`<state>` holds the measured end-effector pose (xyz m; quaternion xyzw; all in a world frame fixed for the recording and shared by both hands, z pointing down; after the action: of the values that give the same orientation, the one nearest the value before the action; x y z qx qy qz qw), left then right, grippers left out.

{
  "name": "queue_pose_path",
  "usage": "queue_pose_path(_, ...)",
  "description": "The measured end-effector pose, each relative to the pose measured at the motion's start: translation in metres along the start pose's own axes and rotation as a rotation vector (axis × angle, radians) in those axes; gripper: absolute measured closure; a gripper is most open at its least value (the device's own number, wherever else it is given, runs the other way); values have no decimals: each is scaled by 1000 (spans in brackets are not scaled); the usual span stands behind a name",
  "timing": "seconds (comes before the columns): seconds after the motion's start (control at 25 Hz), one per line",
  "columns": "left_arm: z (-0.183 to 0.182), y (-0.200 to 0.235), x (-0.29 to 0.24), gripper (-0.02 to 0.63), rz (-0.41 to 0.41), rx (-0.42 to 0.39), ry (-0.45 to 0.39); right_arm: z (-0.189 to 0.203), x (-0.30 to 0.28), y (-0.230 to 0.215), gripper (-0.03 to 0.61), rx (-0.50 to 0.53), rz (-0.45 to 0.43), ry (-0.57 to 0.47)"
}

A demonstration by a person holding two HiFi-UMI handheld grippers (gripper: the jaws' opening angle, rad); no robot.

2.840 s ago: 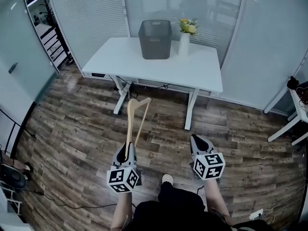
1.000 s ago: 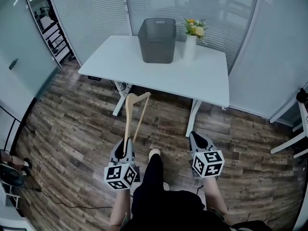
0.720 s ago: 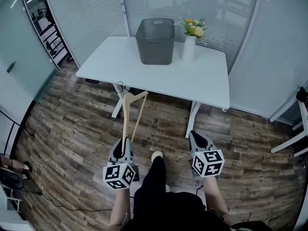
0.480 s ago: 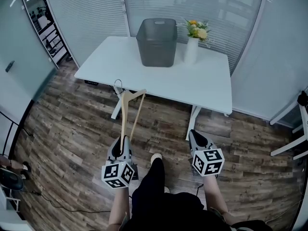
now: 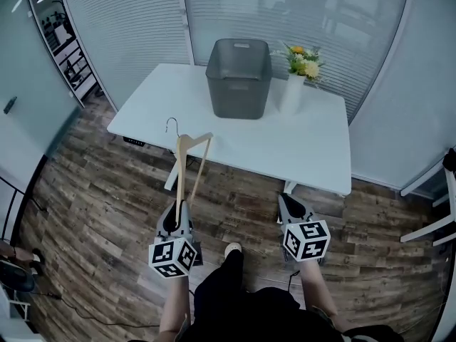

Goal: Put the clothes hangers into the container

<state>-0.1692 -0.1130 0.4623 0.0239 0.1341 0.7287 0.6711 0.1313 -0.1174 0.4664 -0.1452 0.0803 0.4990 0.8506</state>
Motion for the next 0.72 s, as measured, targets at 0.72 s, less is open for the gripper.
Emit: queue_pose_path(0.72,-23,24,-111,558,-11,-4,-3,-35,-103,-40,549,-3,0,11)
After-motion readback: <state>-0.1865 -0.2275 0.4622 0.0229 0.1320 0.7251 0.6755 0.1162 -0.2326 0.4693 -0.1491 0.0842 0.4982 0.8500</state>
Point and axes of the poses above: the fingertips, and each gripper's own axes: x backward along the fingers, y to its left, z out of its underside, the point moved 4 cm from there along x, backward along the fingers, and after that the axes turned 9 degrees about -z, right-handed, at the moved point
